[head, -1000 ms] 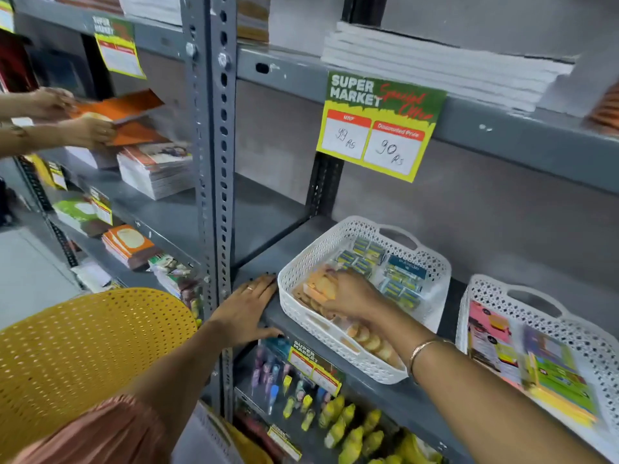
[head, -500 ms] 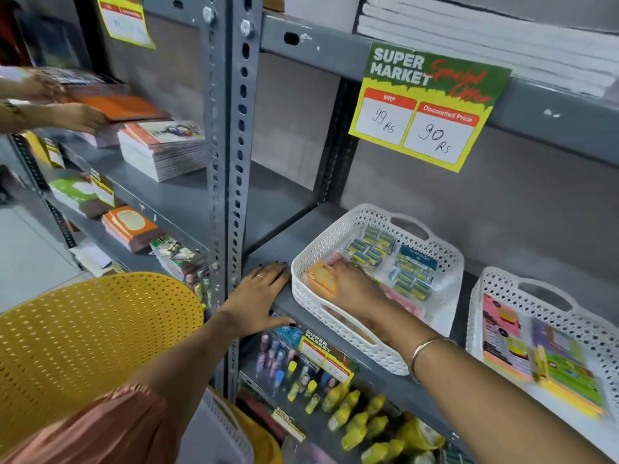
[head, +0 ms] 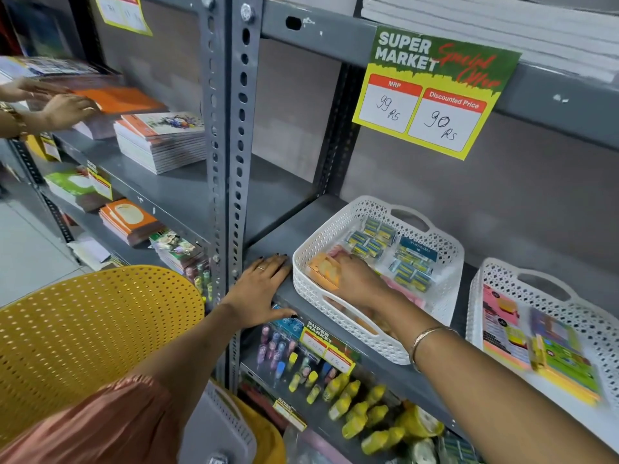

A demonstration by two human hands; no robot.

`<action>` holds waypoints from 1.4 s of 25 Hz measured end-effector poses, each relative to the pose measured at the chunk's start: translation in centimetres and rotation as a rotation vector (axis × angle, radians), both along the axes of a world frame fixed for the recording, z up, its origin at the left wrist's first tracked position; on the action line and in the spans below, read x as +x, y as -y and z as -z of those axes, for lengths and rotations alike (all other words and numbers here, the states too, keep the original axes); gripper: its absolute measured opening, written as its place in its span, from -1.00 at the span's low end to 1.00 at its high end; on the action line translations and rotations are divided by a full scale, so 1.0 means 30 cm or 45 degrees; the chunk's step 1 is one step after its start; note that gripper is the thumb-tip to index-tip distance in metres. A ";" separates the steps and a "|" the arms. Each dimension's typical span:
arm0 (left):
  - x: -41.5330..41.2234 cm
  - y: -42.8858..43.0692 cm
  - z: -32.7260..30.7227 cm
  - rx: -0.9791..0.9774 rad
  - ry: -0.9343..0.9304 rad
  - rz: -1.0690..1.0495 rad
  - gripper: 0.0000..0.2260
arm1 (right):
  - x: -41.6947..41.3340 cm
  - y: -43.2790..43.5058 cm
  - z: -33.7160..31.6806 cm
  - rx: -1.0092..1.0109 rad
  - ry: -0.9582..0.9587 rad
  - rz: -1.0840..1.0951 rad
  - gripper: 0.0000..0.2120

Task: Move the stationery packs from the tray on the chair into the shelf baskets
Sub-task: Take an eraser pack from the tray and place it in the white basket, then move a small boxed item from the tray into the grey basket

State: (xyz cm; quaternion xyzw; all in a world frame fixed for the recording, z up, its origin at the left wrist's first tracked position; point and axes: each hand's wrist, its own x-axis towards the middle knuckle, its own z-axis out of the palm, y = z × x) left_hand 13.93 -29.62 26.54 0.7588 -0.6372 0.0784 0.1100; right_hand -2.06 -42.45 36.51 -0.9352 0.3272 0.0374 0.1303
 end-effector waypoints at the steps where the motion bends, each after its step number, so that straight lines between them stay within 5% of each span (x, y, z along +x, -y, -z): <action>1: 0.000 0.001 0.000 0.003 -0.001 0.002 -0.08 | -0.001 -0.002 -0.002 -0.001 -0.006 -0.003 -0.16; 10: 0.015 0.014 0.024 0.029 0.052 0.008 -0.08 | -0.009 -0.017 -0.021 0.007 -0.048 0.035 -0.21; 16: -0.010 -0.083 0.027 0.052 0.073 -0.016 -0.16 | 0.061 -0.141 -0.135 -0.214 0.541 0.031 -0.57; 19: -0.023 -0.267 0.120 0.019 0.043 -0.132 -0.28 | 0.121 -0.277 -0.139 -0.301 0.820 -0.239 -0.69; 22: -0.043 -0.487 0.270 0.050 -0.088 -0.363 -0.30 | 0.177 -0.407 -0.016 -0.364 0.854 -0.503 -0.75; 26: -0.138 -0.737 0.485 0.206 -0.240 -0.574 -0.31 | 0.212 -0.525 0.289 -0.242 0.636 -0.774 -0.75; 35: -0.532 -0.990 0.945 0.538 -0.543 -0.698 -0.24 | 0.077 -0.690 1.116 0.100 -0.406 -1.226 -0.61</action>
